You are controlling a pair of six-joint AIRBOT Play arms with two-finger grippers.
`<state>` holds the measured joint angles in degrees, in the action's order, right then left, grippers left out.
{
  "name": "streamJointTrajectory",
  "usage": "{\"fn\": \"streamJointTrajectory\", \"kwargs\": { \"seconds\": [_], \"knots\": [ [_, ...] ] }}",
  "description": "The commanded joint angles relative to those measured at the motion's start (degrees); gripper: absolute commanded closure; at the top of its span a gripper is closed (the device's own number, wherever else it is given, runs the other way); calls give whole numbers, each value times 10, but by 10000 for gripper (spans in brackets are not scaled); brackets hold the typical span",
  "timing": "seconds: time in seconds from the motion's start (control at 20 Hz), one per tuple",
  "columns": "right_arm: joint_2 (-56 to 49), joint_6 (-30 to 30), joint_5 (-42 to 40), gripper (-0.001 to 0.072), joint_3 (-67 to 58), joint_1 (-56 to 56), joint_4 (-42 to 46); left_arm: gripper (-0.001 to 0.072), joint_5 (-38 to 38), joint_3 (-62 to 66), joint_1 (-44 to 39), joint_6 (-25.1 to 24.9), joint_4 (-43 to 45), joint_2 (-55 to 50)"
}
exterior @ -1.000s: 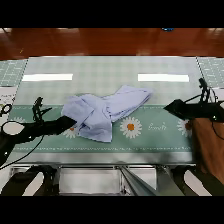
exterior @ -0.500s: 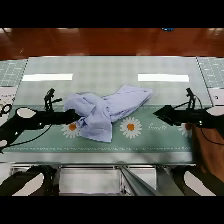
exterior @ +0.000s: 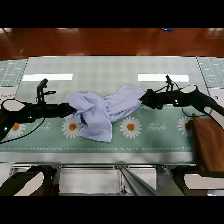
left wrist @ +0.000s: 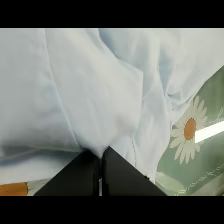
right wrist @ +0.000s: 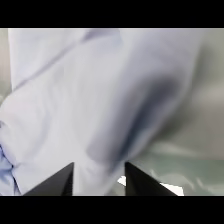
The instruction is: Fold the shirts.
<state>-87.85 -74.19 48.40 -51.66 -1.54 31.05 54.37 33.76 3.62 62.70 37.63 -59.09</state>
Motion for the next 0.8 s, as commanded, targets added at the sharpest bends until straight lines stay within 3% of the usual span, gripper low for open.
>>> {"fn": "streamJointTrajectory", "kwargs": {
  "seconds": [0.0,0.05,0.15,0.25,0.55,0.75],
  "knots": [
    [-73,-14,7,566,-73,-18,-9,690,14,7,18,-1,1,10],
    [-74,-4,28,692,-87,-17,-9,690,20,13,25,-1,1,10],
    [-51,21,84,692,-136,-3,9,690,56,53,60,-2,1,18],
    [1,6,115,692,-204,18,60,690,78,120,105,0,-1,42],
    [216,-8,148,692,-377,66,148,690,87,342,188,16,-34,132],
    [355,-9,156,692,-408,66,225,690,87,431,221,16,-33,191]
  ]
}}
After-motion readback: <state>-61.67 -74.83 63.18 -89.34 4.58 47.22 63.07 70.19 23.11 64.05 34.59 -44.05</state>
